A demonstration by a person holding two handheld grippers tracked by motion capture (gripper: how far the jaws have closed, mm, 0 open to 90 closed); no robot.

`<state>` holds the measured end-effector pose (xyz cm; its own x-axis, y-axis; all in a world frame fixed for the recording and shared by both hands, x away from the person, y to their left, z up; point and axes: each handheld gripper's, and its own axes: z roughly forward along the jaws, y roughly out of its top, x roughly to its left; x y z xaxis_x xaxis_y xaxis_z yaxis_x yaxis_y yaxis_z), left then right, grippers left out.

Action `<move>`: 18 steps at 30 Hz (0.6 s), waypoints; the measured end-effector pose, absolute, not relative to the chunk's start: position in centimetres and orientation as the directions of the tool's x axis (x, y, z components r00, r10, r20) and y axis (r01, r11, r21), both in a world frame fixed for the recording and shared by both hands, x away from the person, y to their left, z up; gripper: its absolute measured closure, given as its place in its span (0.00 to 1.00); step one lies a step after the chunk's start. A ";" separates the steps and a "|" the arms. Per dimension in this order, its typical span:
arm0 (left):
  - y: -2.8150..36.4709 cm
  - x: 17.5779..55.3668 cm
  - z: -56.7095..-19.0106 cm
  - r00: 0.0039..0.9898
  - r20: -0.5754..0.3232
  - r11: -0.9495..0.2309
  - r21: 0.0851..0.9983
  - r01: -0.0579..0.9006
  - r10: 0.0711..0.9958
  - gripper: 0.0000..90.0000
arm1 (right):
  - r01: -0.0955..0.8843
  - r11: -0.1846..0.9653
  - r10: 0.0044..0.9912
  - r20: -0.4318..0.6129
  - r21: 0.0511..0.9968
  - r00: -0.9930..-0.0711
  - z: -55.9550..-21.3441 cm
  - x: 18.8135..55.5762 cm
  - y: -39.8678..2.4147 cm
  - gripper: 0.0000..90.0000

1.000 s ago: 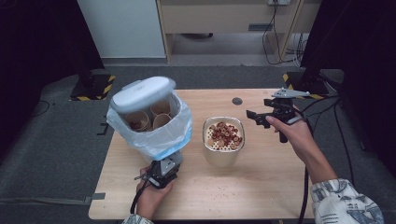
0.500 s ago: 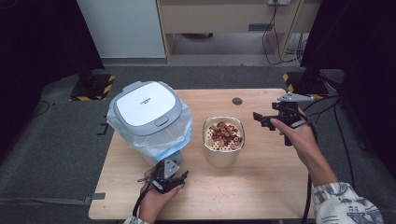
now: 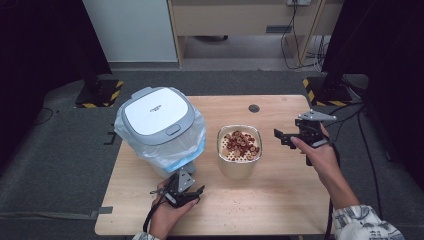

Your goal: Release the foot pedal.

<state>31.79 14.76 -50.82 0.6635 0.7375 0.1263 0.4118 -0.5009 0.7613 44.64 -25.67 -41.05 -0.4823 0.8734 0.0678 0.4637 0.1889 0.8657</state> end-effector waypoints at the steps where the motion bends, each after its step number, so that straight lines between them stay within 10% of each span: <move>1: 14.8 31.8 -50.8 0.663 0.126 -0.501 0.761 0.412 0.737 0.37 | 0.464 0.189 0.873 0.068 0.866 -0.482 -41.0 44.6 -25.7 0.06; 18: 14.6 31.8 -51.0 0.664 0.122 -0.507 0.750 0.425 0.738 0.36 | 0.498 0.199 0.875 0.076 0.844 -0.479 -46.2 41.8 -26.0 0.08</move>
